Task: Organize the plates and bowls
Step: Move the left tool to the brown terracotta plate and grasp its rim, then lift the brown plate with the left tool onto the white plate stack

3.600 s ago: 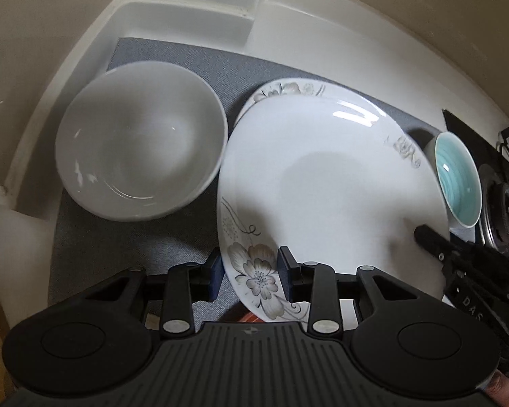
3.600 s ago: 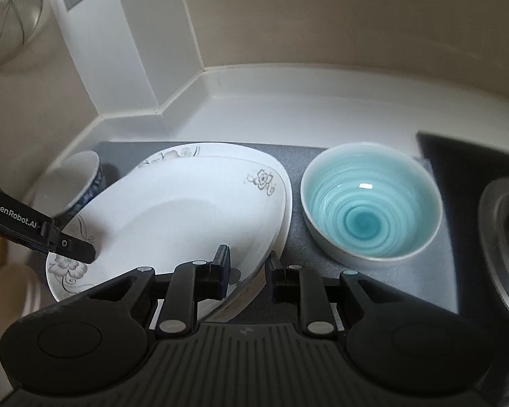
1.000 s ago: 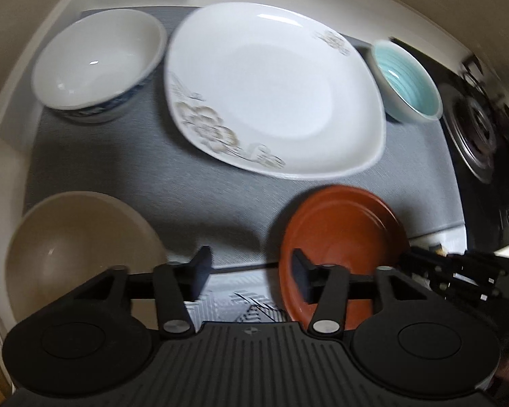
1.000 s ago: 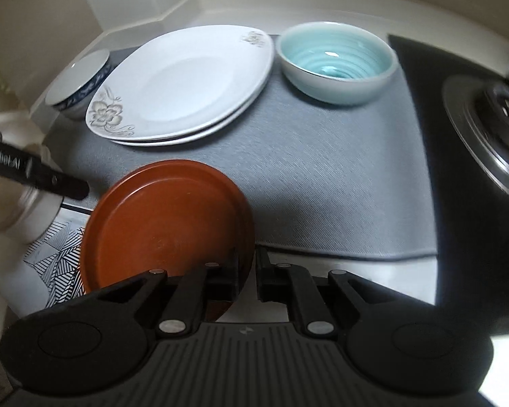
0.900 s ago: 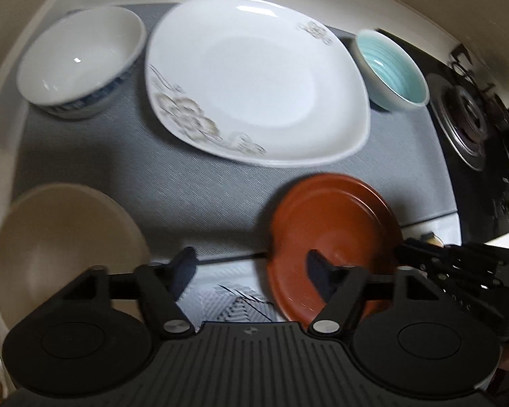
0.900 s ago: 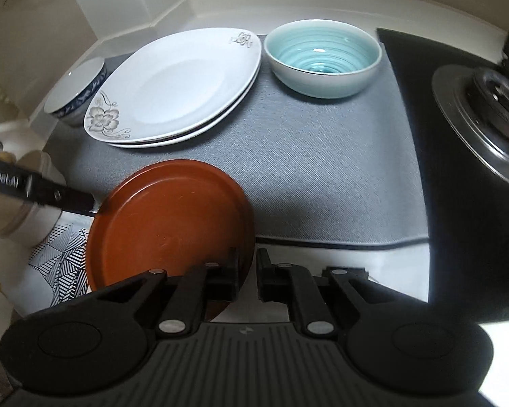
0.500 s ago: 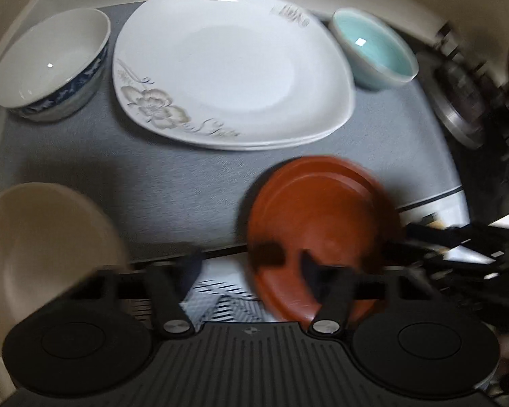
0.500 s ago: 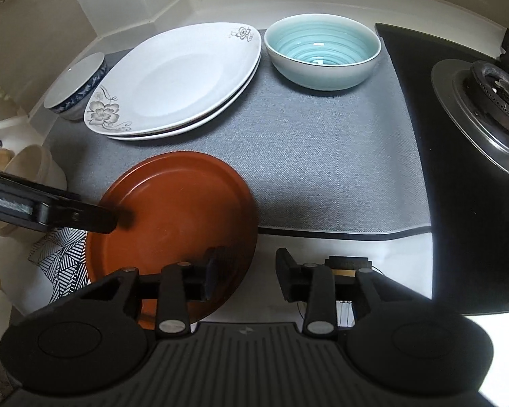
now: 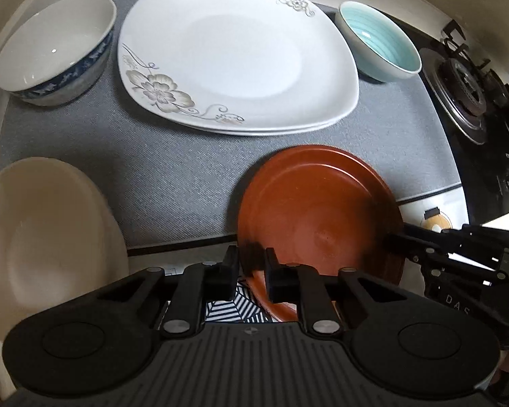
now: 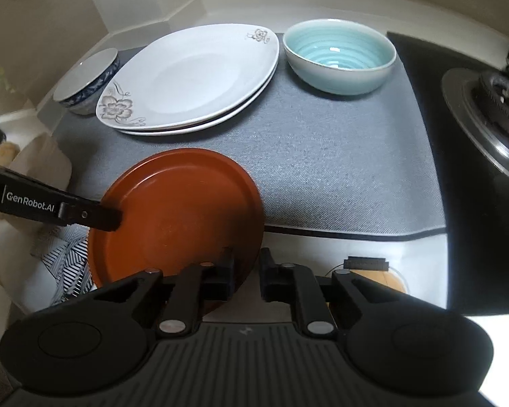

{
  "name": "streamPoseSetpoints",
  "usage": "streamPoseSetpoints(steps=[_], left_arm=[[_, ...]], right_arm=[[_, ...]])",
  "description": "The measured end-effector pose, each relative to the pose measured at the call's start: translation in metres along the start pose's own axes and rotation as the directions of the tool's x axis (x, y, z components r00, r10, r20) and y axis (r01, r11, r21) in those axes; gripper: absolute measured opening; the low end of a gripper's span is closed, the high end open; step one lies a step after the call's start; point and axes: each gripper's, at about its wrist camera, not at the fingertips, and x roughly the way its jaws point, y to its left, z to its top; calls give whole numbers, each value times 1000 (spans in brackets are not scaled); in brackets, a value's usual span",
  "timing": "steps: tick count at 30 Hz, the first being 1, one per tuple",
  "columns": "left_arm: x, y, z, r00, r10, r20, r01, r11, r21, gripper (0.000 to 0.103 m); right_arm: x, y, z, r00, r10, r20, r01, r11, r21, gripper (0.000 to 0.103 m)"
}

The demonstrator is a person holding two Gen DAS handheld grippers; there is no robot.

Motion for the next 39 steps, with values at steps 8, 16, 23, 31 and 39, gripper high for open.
streamPoseSetpoints(steps=[8,16,23,31,39], left_arm=[[5,0,-2,1000,-20,-5,20,1000,-10,17],[-24,-5,1,999,-9,50,10,1000,-17,15],[-80,-15,15,994,-6,106,10,999,-32,14],[-115,-6,33,977,-30,210,47,996,-79,14],[-167,3,46,943,-56,329,95,990,-105,14]], right_arm=[[4,3,-1,1000,-7,8,8,999,-52,15],[-13,1,5,999,28,22,-28,1000,-12,14],[-55,-1,28,992,71,105,-74,997,23,13],[-100,3,63,971,105,214,-113,993,24,13],[-131,15,91,946,120,300,-124,992,-6,12]])
